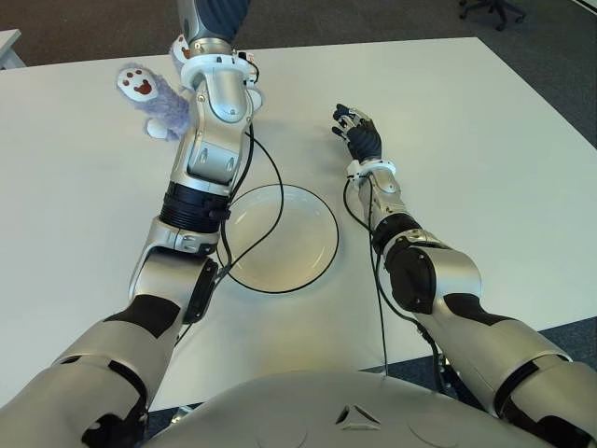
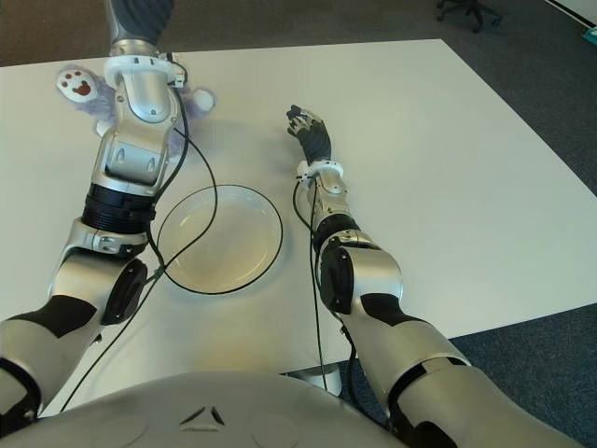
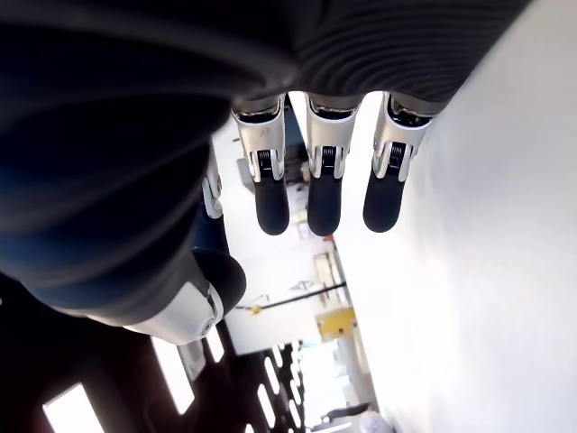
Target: Put the doll into the plate.
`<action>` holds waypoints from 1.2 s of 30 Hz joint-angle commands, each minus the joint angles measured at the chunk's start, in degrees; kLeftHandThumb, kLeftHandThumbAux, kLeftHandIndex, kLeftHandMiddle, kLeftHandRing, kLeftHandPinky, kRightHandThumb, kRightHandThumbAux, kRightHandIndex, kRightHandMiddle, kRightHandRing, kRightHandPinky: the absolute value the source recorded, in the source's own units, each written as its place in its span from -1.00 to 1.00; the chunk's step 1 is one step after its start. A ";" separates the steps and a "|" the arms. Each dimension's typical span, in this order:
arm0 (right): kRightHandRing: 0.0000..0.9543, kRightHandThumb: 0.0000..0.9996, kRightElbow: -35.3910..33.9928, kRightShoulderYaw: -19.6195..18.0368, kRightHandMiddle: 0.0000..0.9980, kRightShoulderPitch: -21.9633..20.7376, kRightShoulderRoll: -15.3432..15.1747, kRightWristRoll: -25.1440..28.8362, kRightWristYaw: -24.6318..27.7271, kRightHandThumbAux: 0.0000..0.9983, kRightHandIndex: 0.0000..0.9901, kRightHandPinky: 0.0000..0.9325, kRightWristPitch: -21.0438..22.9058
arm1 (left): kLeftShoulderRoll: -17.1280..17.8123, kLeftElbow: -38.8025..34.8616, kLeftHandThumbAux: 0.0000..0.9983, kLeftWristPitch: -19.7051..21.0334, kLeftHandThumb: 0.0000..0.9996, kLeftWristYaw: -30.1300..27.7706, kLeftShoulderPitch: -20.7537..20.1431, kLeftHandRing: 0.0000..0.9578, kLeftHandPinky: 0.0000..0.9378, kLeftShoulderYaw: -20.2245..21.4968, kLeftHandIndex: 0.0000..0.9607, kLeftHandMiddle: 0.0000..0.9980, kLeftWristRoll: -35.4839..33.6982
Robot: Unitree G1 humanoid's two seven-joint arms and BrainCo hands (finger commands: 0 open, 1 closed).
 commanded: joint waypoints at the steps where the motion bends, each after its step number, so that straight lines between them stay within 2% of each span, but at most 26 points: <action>1: -0.74 0.41 2.33 -0.27 -0.71 3.45 0.76 0.10 -0.56 0.47 -0.19 -0.66 2.91 | -0.11 -1.61 0.43 2.17 0.37 3.29 4.91 0.55 0.53 0.65 -0.11 0.48 3.59; 2: -0.74 0.41 2.33 -0.23 -0.71 3.47 0.77 0.06 -0.58 0.47 -0.19 -0.67 2.92 | -0.44 -1.84 0.43 3.22 0.36 3.95 5.13 0.54 0.50 0.61 -0.11 0.47 4.42; 3: -0.75 0.41 2.33 -0.19 -0.72 3.48 0.77 0.02 -0.59 0.47 -0.19 -0.67 2.93 | -0.71 -2.00 0.42 4.02 0.36 4.40 5.17 0.41 0.33 0.58 -0.11 0.39 5.07; 6: -0.75 0.41 2.34 -0.04 -0.73 3.50 0.75 -0.15 -0.73 0.47 -0.19 -0.66 2.97 | -1.08 -1.74 0.42 5.33 0.36 5.70 4.71 0.28 0.16 0.35 -0.12 0.24 6.65; 7: -0.75 0.41 2.36 0.05 -0.73 3.50 0.72 -0.27 -0.94 0.47 -0.19 -0.66 3.12 | -0.70 -0.73 0.42 4.57 0.36 7.08 4.89 0.28 0.15 0.06 -0.12 0.23 7.52; 8: -0.76 0.40 2.37 0.11 -0.73 3.49 0.70 -0.36 -1.10 0.47 -0.19 -0.65 3.23 | -0.42 -0.02 0.42 4.00 0.36 8.05 5.05 0.14 -0.01 -0.15 -0.12 0.10 8.11; 10: -0.75 0.40 2.40 0.17 -0.72 3.48 0.66 -0.46 -1.44 0.47 -0.19 -0.64 3.41 | 0.88 3.60 0.42 0.96 0.36 11.41 5.19 0.06 -0.09 -0.31 -0.13 0.03 9.24; 11: -0.75 0.40 2.40 0.16 -0.72 3.48 0.65 -0.45 -1.53 0.47 -0.19 -0.64 3.43 | 1.37 5.10 0.09 -0.33 -0.35 12.57 5.15 0.00 -0.14 -0.20 -0.23 -0.04 9.42; 12: -0.75 0.40 2.41 0.15 -0.72 3.48 0.65 -0.45 -1.58 0.47 -0.19 -0.64 3.43 | 1.67 6.18 0.01 -1.29 -0.54 13.39 5.08 -0.02 -0.16 -0.09 -0.26 -0.06 9.54; 13: -0.75 0.40 2.41 0.12 -0.72 3.48 0.66 -0.43 -1.62 0.47 -0.19 -0.63 3.40 | 2.03 7.09 -0.01 -2.37 -0.57 14.19 5.20 -0.02 -0.16 0.08 -0.26 -0.06 9.54; 16: -0.74 0.41 2.41 0.05 -0.71 3.45 0.71 -0.38 -1.66 0.47 -0.19 -0.64 3.36 | 2.26 7.64 -0.08 -5.49 -0.59 15.76 7.05 -0.10 -0.23 1.04 -0.34 -0.14 8.31; 17: -0.73 0.41 2.42 0.06 -0.71 3.45 0.72 -0.39 -1.66 0.47 -0.19 -0.64 3.35 | 2.03 7.19 -0.12 -6.25 -0.57 15.89 7.93 -0.19 -0.31 1.50 -0.41 -0.21 7.60; 22: -0.73 0.41 2.47 0.24 -0.71 3.39 0.61 -0.62 -1.76 0.47 -0.19 -0.64 3.64 | 0.75 5.25 -0.21 -7.44 -0.51 16.46 10.22 -0.35 -0.41 3.40 -0.49 -0.33 5.78; 28: -0.73 0.41 2.49 -0.34 -0.70 3.18 0.61 -0.03 -1.41 0.47 -0.19 -0.62 4.04 | -0.41 3.71 -0.16 -7.85 -0.40 17.27 11.10 -0.47 -0.46 4.63 -0.63 -0.48 5.38; 29: -0.72 0.41 2.48 -0.55 -0.70 3.15 0.63 0.22 -1.17 0.47 -0.19 -0.62 4.04 | -0.76 3.37 -0.10 -7.95 -0.40 17.40 11.36 -0.51 -0.51 5.00 -0.74 -0.52 4.91; 30: -0.72 0.41 2.46 -0.73 -0.70 3.14 0.66 0.45 -0.84 0.47 -0.19 -0.63 3.99 | -1.49 2.81 -0.13 -7.94 -0.36 17.52 11.71 -0.51 -0.52 5.80 -0.75 -0.52 3.84; 31: -0.73 0.41 2.45 -0.86 -0.71 3.10 0.66 0.62 -0.60 0.47 -0.19 -0.66 3.99 | -2.05 2.51 -0.14 -7.94 -0.33 17.61 11.88 -0.57 -0.61 6.40 -0.82 -0.57 3.08; 36: -0.75 0.41 2.40 -0.72 -0.73 3.14 0.54 0.47 -0.02 0.47 -0.20 -0.68 3.57 | -3.49 2.44 -0.09 -8.07 -0.31 18.12 11.76 -0.63 -0.67 8.16 -0.89 -0.62 1.19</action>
